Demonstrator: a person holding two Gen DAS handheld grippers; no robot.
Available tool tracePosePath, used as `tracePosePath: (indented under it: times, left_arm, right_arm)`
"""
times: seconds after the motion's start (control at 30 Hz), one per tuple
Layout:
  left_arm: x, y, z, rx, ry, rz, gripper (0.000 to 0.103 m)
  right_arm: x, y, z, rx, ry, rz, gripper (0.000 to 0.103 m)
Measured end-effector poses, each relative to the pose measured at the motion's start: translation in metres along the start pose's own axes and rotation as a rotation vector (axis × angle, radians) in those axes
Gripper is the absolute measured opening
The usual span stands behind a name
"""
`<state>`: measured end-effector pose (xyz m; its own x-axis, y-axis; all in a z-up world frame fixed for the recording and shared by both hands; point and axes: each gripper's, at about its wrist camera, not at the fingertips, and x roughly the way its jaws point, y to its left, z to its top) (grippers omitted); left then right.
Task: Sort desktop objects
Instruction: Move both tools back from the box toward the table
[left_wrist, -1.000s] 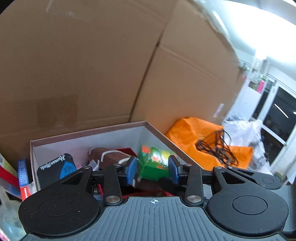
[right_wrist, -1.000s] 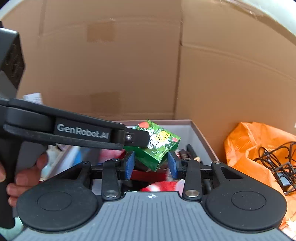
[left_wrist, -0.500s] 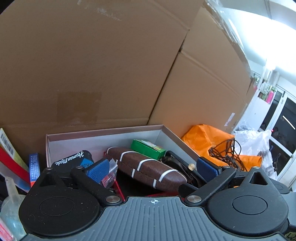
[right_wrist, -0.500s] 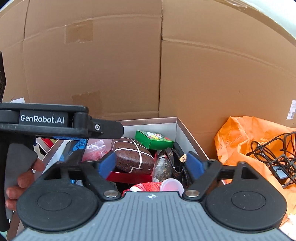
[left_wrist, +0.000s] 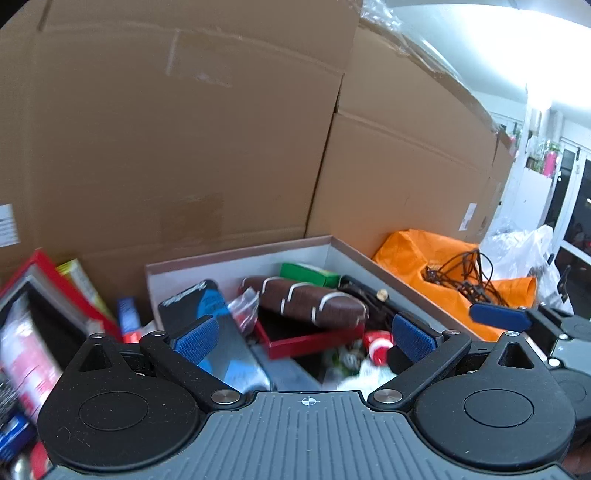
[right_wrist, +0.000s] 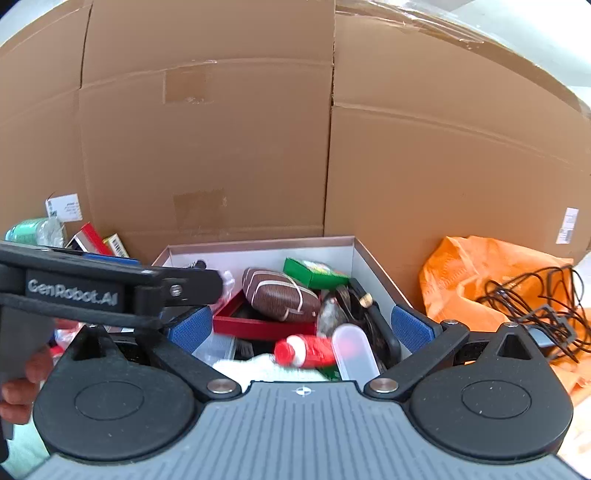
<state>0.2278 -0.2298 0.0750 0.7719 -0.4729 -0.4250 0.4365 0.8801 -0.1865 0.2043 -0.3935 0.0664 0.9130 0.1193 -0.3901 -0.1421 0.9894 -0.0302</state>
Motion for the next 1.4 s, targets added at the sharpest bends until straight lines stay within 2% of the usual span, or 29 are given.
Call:
tracePosePath:
  times: [0.2, 0.4, 0.63, 0.77, 1.03, 1.3, 1.4]
  left_arm:
    - [-0.040, -0.012, -0.023, -0.002, 0.038, 0.078, 0.103]
    - [-0.076, -0.022, -0.049, 0.008, 0.028, 0.070, 0.103]
    - [-0.113, -0.024, -0.077, -0.038, 0.025, 0.079, 0.103]
    - [-0.131, -0.027, -0.092, -0.030, 0.021, 0.094, 0.103]
    - [-0.151, -0.037, -0.118, 0.014, 0.040, 0.092, 0.103]
    - [-0.164, -0.038, -0.133, 0.027, 0.050, 0.084, 0.103]
    - [-0.168, -0.037, -0.135, 0.040, 0.027, 0.060, 0.103]
  right_arm:
    - [-0.038, 0.008, -0.016, -0.020, 0.013, -0.016, 0.103]
    - [-0.074, 0.024, -0.039, -0.055, -0.002, -0.047, 0.103]
    - [-0.109, 0.046, -0.066, -0.116, 0.016, -0.091, 0.103]
    - [-0.127, 0.051, -0.083, -0.099, 0.031, -0.105, 0.103]
    - [-0.148, 0.055, -0.107, -0.017, 0.057, -0.160, 0.103]
    - [-0.157, 0.065, -0.112, -0.023, 0.051, -0.179, 0.103]
    - [-0.156, 0.067, -0.113, -0.012, 0.056, -0.171, 0.103]
